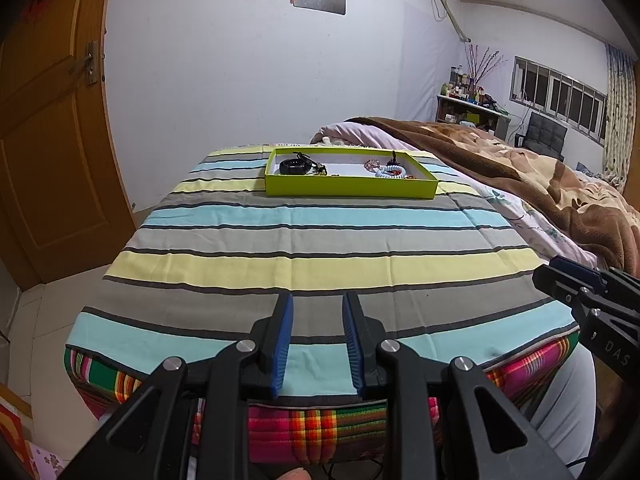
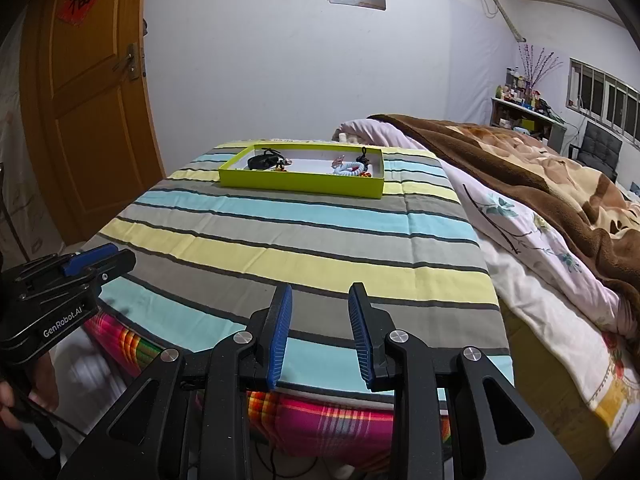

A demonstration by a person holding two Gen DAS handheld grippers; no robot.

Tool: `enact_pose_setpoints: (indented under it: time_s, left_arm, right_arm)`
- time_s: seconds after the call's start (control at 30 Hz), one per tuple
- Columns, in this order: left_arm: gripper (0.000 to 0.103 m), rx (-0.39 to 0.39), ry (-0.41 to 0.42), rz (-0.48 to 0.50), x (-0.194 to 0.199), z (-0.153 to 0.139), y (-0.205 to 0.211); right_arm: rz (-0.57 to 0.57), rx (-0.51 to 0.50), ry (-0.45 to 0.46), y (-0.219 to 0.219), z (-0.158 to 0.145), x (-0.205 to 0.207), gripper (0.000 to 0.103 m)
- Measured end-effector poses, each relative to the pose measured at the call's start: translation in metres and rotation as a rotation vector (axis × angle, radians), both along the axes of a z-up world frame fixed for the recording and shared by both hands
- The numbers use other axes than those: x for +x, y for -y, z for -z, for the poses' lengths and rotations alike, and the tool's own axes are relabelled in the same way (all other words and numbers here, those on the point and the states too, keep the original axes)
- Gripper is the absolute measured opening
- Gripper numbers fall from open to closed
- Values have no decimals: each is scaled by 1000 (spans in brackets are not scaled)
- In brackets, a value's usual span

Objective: Organize jewelry

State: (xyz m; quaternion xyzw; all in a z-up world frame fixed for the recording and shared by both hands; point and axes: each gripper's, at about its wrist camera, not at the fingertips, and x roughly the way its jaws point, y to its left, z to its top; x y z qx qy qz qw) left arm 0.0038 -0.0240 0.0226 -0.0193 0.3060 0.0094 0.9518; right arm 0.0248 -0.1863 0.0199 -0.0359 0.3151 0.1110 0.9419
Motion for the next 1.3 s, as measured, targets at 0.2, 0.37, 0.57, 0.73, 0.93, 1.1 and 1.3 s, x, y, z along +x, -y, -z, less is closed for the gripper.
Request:
enact_pose_setpoints:
  time_s: [0.2,0.37,0.57,0.73,0.93,1.1,1.3]
  left_arm:
    - [26,6,2,-1,-1,0,1]
    - [26,9,-1,0,-1,0,2]
    - [26,14,-1,1,-1,0,3]
    - [26,19,-1,3,-1,1,3]
    - [26,20,1,2,-2,1,4]
    - [26,23,-3,2,-2,1,4]
    - [26,25,-8,14,-2,2,5]
  right_arm:
    - [0,-1,0,0,1,0,30]
    - [-1,0,-2,-1,0,0,30]
    - [-1,0,-3,-1,0,0,30]
    - [-2,-1,-3,-1,0,0,30]
    - [-2,-2,-2,-2,-1,-1,30]
    - [-3,-4,0,-2,-1,-2,30]
    - [-3,-6,1,-2,-2,-2,30]
